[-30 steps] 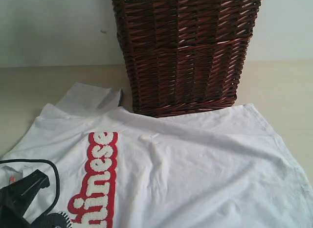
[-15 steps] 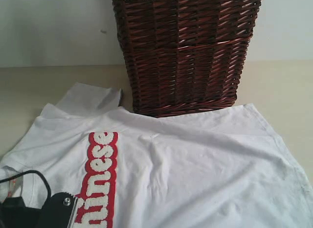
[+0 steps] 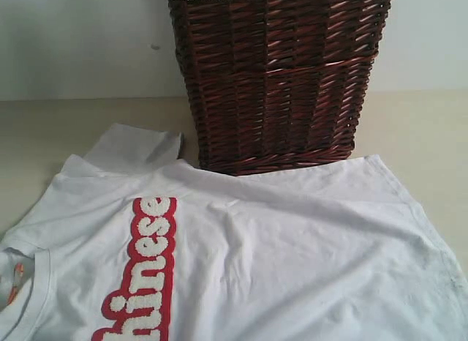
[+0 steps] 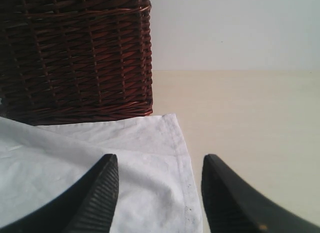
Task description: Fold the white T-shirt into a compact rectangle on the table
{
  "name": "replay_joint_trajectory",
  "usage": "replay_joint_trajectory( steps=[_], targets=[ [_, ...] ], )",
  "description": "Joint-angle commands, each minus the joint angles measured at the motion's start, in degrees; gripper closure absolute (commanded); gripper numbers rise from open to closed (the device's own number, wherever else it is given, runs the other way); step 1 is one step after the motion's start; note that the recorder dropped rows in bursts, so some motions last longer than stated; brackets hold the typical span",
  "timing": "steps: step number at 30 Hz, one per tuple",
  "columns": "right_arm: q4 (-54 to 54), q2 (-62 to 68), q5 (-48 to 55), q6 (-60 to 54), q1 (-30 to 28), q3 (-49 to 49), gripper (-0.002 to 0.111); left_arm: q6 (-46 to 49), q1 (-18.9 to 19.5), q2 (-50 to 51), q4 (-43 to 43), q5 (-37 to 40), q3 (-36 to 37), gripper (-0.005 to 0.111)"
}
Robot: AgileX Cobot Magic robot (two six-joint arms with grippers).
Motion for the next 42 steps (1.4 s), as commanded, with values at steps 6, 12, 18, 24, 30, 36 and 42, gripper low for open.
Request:
replay_joint_trajectory(
  steps=[6, 12, 18, 24, 30, 36, 42],
  targets=[
    [0.1, 0.1, -0.5, -0.5, -0.2, 0.2, 0.058, 0.6, 0.2, 0.5, -2.3, 0.2, 0.1, 0.045],
    [0.1, 0.1, -0.5, -0.5, -0.2, 0.2, 0.058, 0.8, 4.3, 0.5, 3.9, 0.2, -7.0, 0.056],
    [0.1, 0.1, -0.5, -0.5, -0.2, 0.2, 0.058, 1.4, 17.1, 2.0, 11.1, -16.9, -9.3, 0.092],
    [0.1, 0.1, -0.5, -0.5, -0.2, 0.2, 0.058, 10.0, 29.8, 9.0, 11.1, -21.7, -8.4, 0.107],
    [0.1, 0.1, -0.5, -0.5, -0.2, 0.2, 0.058, 15.1, 37.6, 17.0, 11.1, -21.2, -8.4, 0.107],
    [0.1, 0.1, -0.5, -0.5, -0.2, 0.2, 0.058, 19.7, 39.3, 24.8, 11.1, -14.2, -8.4, 0.107],
    [0.1, 0.1, -0.5, -0.5, -0.2, 0.2, 0.058, 13.7, 39.5, 29.3, 14.6, -13.2, -8.4, 0.107]
  ],
)
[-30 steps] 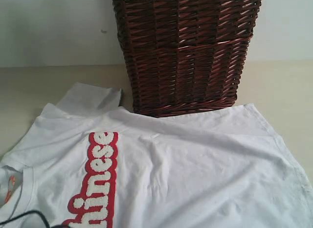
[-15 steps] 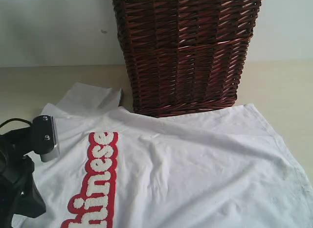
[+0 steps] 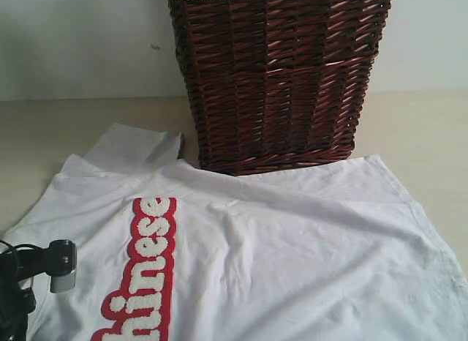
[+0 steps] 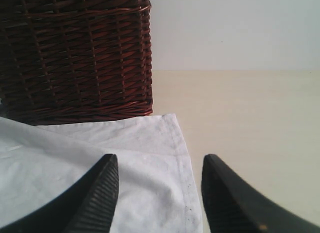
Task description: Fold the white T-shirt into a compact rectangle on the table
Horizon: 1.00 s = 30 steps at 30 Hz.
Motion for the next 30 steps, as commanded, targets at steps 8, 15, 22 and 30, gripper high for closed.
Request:
replay_joint_trajectory(
  steps=[8, 15, 22, 30],
  targets=[
    [0.1, 0.1, -0.5, -0.5, -0.2, 0.2, 0.058, -17.7, 0.3, 0.9, 11.2, -7.3, 0.2, 0.107],
    [0.1, 0.1, -0.5, -0.5, -0.2, 0.2, 0.058, -14.5, 0.3, -8.9, 9.2, 2.4, -2.7, 0.107],
    [0.1, 0.1, -0.5, -0.5, -0.2, 0.2, 0.058, -3.6, 3.9, -14.6, -3.2, -4.4, -9.2, 0.107],
    [0.1, 0.1, -0.5, -0.5, -0.2, 0.2, 0.058, 2.8, 4.8, 4.4, -11.6, -31.6, -16.1, 0.107]
  ],
)
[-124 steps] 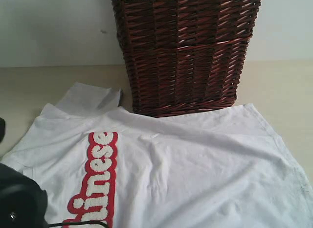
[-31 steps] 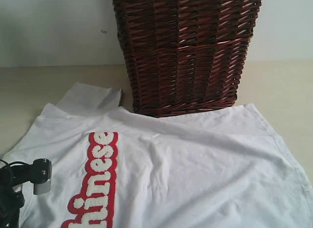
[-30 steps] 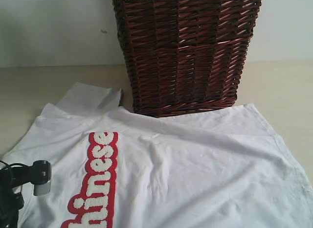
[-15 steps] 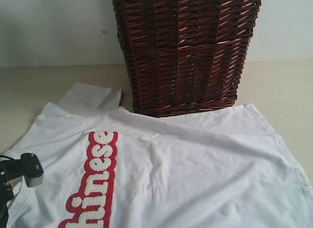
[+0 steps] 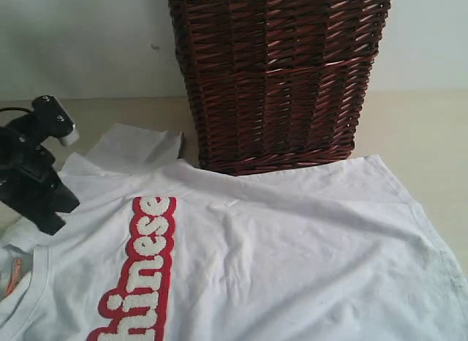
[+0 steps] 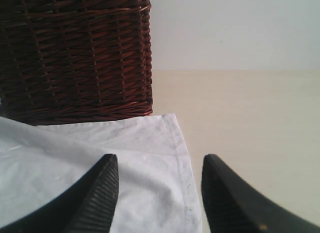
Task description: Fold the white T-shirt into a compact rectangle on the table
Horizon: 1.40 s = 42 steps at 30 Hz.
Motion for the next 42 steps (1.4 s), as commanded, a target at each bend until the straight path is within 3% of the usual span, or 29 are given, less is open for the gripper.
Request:
replay_joint_trajectory(
  steps=[1, 12, 24, 32, 37, 39, 42],
  targets=[
    [0.1, 0.1, -0.5, -0.5, -0.2, 0.2, 0.058, 1.5, 0.3, 10.6, -2.0, -7.0, -4.7, 0.107],
    [0.1, 0.1, -0.5, -0.5, -0.2, 0.2, 0.058, 1.5, 0.3, 26.3, -1.6, -16.8, -15.2, 0.107],
    [0.1, 0.1, -0.5, -0.5, -0.2, 0.2, 0.058, 0.8, 3.2, 31.3, -1.1, -16.4, -25.7, 0.107],
    [0.1, 0.1, -0.5, -0.5, -0.2, 0.2, 0.058, -6.7, 6.7, 18.8, -5.4, -1.2, -26.2, 0.107],
    [0.1, 0.1, -0.5, -0.5, -0.2, 0.2, 0.058, -5.1, 8.7, 14.0, -9.1, 17.4, -26.0, 0.107],
    [0.1, 0.1, -0.5, -0.5, -0.2, 0.2, 0.058, -2.4, 8.8, 13.8, -9.1, 23.8, -24.4, 0.107],
    [0.1, 0.1, -0.5, -0.5, -0.2, 0.2, 0.058, -0.6, 8.8, 13.8, -7.8, 26.9, -18.7, 0.107]
  ],
)
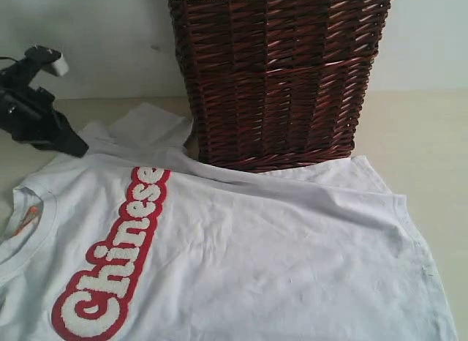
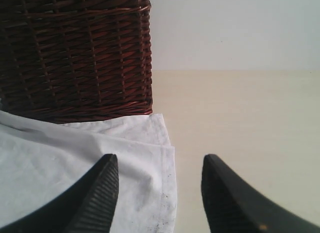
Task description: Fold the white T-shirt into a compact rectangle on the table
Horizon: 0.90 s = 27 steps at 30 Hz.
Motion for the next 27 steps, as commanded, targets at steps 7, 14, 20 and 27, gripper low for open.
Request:
replay_joint_trajectory(
  steps=[7, 14, 20, 27],
  targets=[
    [0.1, 0.1, -0.5, -0.5, -0.2, 0.2, 0.058, 4.9, 0.3, -2.3, 7.6, 0.8, 20.7, 0.107],
    [0.1, 0.1, -0.5, -0.5, -0.2, 0.2, 0.058, 9.8, 0.8, -9.1, 7.7, -0.6, 28.6, 0.107],
    [0.1, 0.1, -0.5, -0.5, -0.2, 0.2, 0.058, 16.2, 0.0, -7.0, 3.1, -8.1, 29.8, 0.107],
    [0.1, 0.1, -0.5, -0.5, -0.2, 0.2, 0.058, 16.4, -3.3, -2.2, 2.4, -13.4, 29.8, 0.107]
  ],
)
